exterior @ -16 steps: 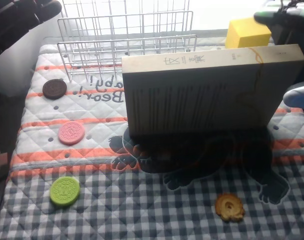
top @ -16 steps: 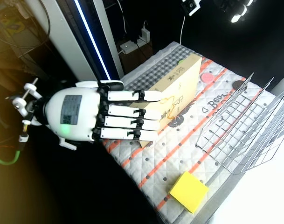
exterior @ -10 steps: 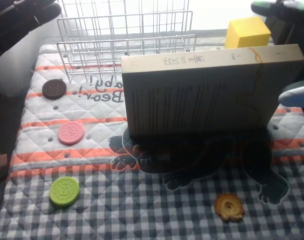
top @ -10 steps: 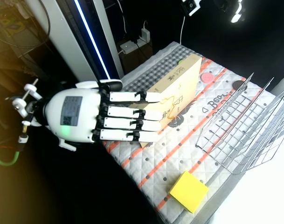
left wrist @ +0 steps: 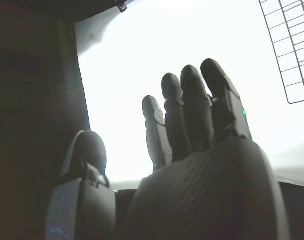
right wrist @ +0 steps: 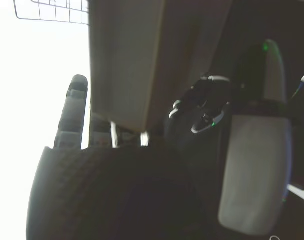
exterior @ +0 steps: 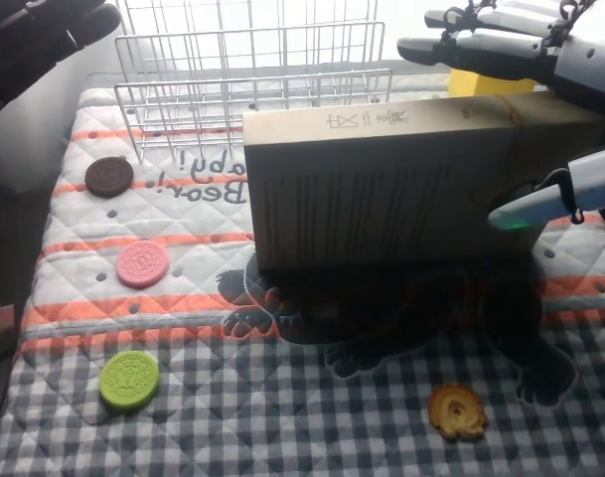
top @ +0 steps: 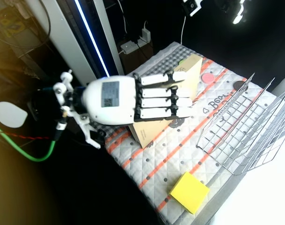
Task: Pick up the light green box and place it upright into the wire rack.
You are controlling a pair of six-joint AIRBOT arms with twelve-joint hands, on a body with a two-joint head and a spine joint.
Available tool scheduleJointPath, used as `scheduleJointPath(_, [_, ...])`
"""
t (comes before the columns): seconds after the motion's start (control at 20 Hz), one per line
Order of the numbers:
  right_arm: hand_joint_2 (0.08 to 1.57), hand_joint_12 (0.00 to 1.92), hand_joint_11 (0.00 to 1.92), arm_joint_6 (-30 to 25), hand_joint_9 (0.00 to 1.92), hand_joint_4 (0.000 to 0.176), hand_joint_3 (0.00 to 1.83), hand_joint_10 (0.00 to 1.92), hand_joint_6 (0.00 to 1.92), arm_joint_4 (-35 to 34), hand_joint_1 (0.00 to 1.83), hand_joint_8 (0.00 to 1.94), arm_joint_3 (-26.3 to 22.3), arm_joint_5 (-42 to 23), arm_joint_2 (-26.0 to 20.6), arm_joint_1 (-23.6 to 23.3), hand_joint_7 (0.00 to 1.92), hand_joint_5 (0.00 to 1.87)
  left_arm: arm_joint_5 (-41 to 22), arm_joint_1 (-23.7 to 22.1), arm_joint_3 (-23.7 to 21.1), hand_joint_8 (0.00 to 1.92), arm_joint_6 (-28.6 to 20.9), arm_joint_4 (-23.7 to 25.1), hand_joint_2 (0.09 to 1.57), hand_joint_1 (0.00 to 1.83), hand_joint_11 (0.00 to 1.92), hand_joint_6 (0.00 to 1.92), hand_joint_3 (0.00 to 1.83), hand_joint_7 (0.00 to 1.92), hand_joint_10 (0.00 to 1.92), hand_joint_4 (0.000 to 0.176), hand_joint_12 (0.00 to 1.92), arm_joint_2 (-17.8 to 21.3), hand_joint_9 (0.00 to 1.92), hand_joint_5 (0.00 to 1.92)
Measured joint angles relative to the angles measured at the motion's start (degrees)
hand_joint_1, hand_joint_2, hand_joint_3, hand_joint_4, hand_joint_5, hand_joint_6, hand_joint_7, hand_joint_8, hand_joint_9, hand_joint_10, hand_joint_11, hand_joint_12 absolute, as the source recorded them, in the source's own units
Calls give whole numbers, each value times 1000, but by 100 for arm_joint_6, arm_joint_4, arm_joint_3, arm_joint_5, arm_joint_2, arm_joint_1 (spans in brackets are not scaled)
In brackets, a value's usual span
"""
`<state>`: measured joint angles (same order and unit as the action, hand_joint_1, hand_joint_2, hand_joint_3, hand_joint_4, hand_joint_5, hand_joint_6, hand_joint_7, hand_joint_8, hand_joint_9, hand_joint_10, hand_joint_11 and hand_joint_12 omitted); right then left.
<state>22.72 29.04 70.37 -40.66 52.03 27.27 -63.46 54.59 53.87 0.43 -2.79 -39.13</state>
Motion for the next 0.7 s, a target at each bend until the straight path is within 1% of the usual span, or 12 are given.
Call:
scheduleJointPath(0.1, [841, 65, 141, -2, 23, 176, 0, 8, 0, 13, 763, 0, 122, 162, 125, 0, 0, 0, 2, 0, 0, 0, 0, 0, 1098, 428, 0, 0, 1, 445, 1, 176, 628, 0, 360, 450])
scheduleJointPath(0.2, [803, 80, 175, 0, 92, 176, 0, 13, 0, 37, 724, 4, 286, 332, 267, 2, 52, 0, 2, 0, 0, 2, 0, 7, 1099, 421, 0, 1, 1, 450, 3, 176, 621, 0, 365, 448])
scheduleJointPath(0.25, [824, 126, 265, 0, 236, 128, 0, 24, 2, 7, 771, 11, 367, 341, 321, 2, 186, 33, 0, 0, 0, 0, 0, -2, 1100, 419, 0, 3, 1, 440, 1, 176, 619, 0, 362, 455])
scheduleJointPath(0.3, [838, 165, 325, 7, 366, 107, 1, 26, 7, -46, 784, 14, 396, 348, 345, 2, 332, 131, -4, 0, 0, 5, 0, -4, 1106, 413, 20, 7, 3, 452, 4, 168, 628, 0, 370, 467])
scheduleJointPath(0.35, [847, 203, 350, -2, 462, 69, 1, 20, 6, -94, 808, 11, 396, 354, 358, 7, 451, 230, -11, 0, 0, 6, 0, -2, 1109, 401, 31, 10, 4, 457, 4, 159, 634, 0, 373, 479])
scheduleJointPath(0.4, [887, 562, 377, 0, 685, 23, 0, 10, 21, -120, 899, 22, 393, 348, 382, 7, 667, 382, -15, 7, 0, 8, 0, -2, 1112, 405, 35, 12, 4, 466, 7, 158, 638, 0, 380, 490])
scheduleJointPath(0.45, [946, 952, 501, 0, 982, 0, 0, 101, 4, -133, 945, 57, 389, 341, 393, 7, 994, 621, -28, 13, 0, 8, -2, 0, 1113, 414, 34, 8, 3, 470, 6, 158, 639, 0, 382, 488])
scheduleJointPath(0.5, [1018, 1242, 625, -2, 1199, 0, 4, 186, 16, -133, 991, 88, 387, 328, 400, 7, 1246, 838, -44, 42, 0, 7, -2, 2, 1116, 404, 40, 6, 3, 474, 7, 159, 642, 0, 387, 487])
scheduleJointPath(0.55, [1044, 1389, 769, -9, 1317, 0, 19, 294, 605, -164, 1109, 66, 369, 323, 400, 7, 1382, 1053, -37, 48, 0, 4, -2, -4, 1118, 404, 37, 1, 4, 469, 4, 164, 641, 0, 381, 478])
scheduleJointPath(0.6, [1019, 1431, 812, -39, 1326, 0, 7, 317, 241, -166, 1261, 540, 334, 260, 400, 7, 1306, 1250, -28, 59, 0, 2, 0, -17, 1122, 399, 29, 0, 5, 465, 0, 165, 641, 0, 373, 472])
scheduleJointPath(0.65, [1008, 1322, 772, -72, 1288, 0, 1, 272, 171, -107, 1283, 616, 315, 149, 404, 9, 1290, 1319, -33, 59, 0, 3, -2, -20, 1124, 381, 28, 1, 5, 470, 2, 168, 642, 0, 377, 473])
scheduleJointPath(0.7, [1009, 1411, 770, -42, 1304, 0, 0, 290, 152, -81, 1292, 661, 317, 96, 407, 13, 1278, 1327, -35, 59, 0, 1, -2, -20, 1125, 398, 12, 1, 3, 457, 0, 163, 638, 0, 365, 474])
